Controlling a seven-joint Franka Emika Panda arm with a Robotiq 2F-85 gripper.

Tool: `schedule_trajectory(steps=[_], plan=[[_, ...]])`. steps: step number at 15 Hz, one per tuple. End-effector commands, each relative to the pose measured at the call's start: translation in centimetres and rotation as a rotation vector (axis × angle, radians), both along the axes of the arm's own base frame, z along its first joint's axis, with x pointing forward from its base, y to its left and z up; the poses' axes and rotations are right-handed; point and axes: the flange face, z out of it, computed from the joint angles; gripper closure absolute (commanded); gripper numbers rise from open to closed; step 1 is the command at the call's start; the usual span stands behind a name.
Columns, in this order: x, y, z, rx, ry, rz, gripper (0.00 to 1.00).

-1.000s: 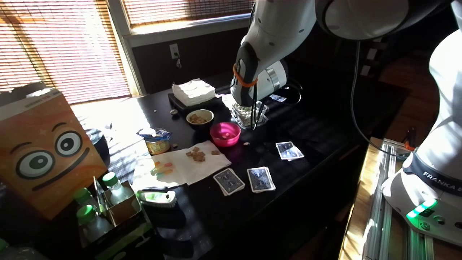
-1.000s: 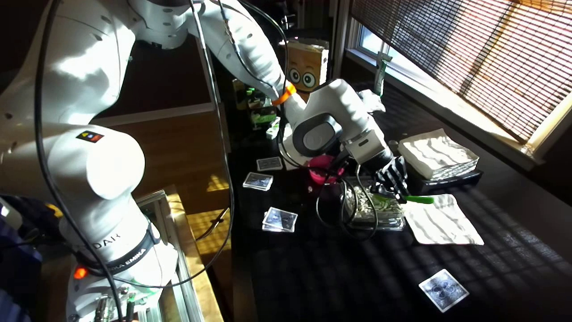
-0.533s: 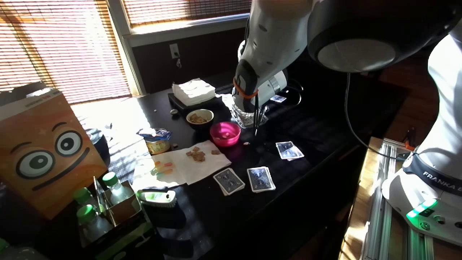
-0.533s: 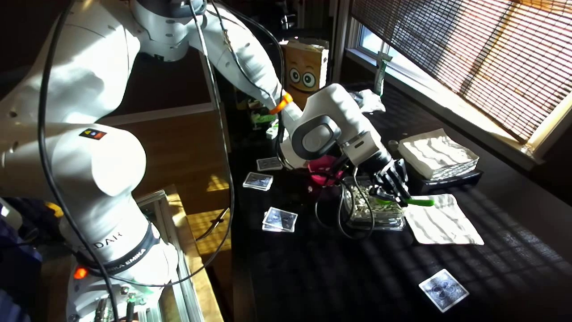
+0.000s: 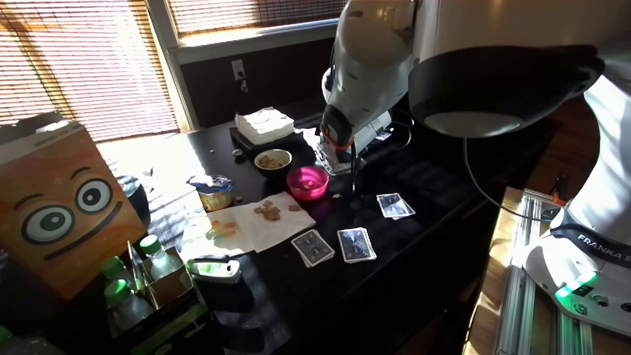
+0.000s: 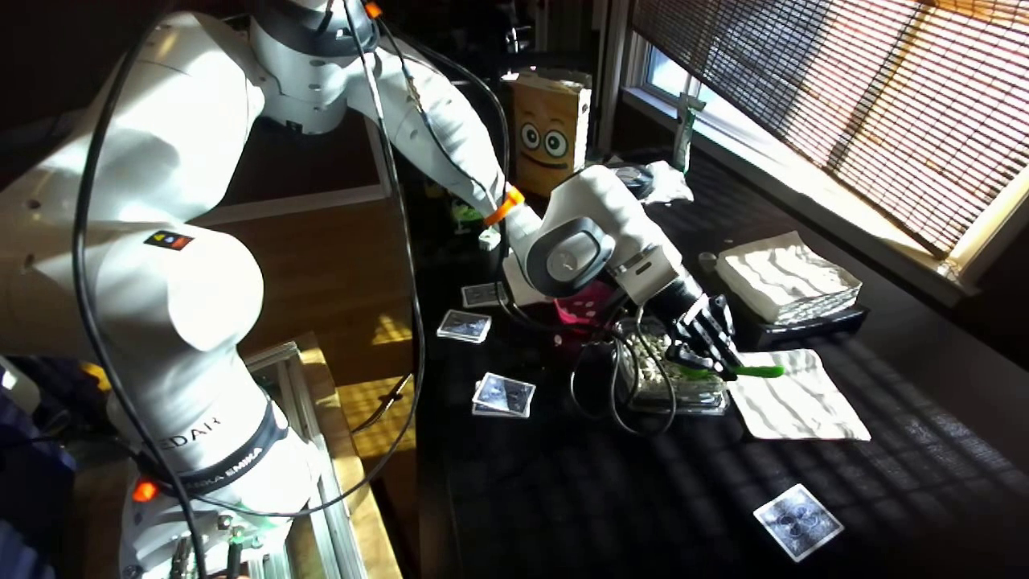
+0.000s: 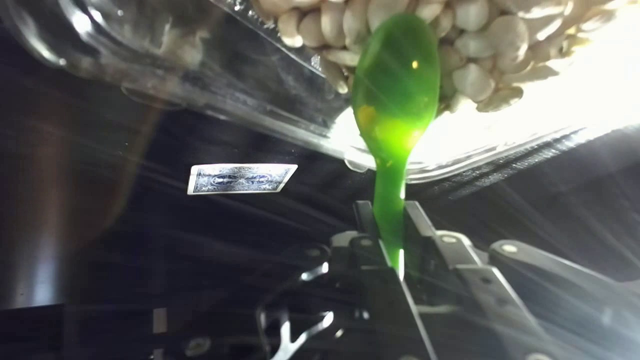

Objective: Transfer a spoonful of contents from the transparent bowl to the pink bowl

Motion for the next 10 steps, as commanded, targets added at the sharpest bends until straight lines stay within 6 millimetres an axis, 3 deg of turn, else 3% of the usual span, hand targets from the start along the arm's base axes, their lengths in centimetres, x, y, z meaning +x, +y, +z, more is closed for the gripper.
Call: schedule_trajectory(steps=[1,10], plan=[[0.89,0.90,-0.58,-0.039,0.019,0.007,0.95],[1.49,1.65,-1.11,0.021,0.105,0.015,0.95]])
